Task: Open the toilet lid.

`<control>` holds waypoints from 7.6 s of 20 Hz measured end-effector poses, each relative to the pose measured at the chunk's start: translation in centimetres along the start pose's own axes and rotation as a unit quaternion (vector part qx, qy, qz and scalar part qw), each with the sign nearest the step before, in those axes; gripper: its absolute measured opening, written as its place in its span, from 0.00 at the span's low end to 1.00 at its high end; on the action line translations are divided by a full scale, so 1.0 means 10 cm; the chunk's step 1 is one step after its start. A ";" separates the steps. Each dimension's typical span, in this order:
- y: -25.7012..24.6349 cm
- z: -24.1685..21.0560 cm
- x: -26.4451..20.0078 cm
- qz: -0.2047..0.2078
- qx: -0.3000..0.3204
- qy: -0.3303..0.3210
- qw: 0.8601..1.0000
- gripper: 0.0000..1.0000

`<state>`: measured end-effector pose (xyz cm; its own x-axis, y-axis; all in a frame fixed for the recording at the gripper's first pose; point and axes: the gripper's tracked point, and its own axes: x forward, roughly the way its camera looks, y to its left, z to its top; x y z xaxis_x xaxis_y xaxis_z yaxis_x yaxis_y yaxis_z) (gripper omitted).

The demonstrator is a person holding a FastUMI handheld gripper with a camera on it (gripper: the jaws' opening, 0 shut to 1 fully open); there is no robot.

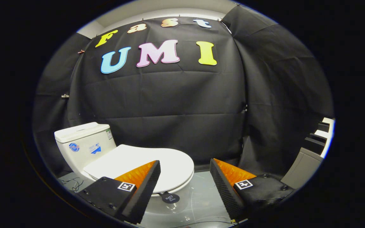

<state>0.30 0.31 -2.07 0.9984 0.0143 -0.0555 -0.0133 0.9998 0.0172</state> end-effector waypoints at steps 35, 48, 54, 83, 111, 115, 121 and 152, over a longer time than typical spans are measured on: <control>0.10 -1.64 0.40 0.033 0.582 0.191 0.790 0.88; 0.10 -1.64 0.49 0.043 0.651 0.168 0.739 0.26; 0.19 -1.63 0.46 0.057 0.648 0.177 0.738 0.26; 0.26 -1.21 0.53 0.052 0.585 0.185 0.788 0.05; 1.37 0.64 0.43 0.027 0.365 0.147 0.919 0.06; 1.63 0.85 0.43 0.023 0.324 0.142 0.935 0.06; 2.00 1.10 0.39 0.007 0.263 0.133 0.956 0.06; 4.28 1.51 0.33 -0.024 0.033 0.074 0.996 0.08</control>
<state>3.85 42.85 13.57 0.9784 -0.0268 -0.2049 0.0433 0.9961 0.0765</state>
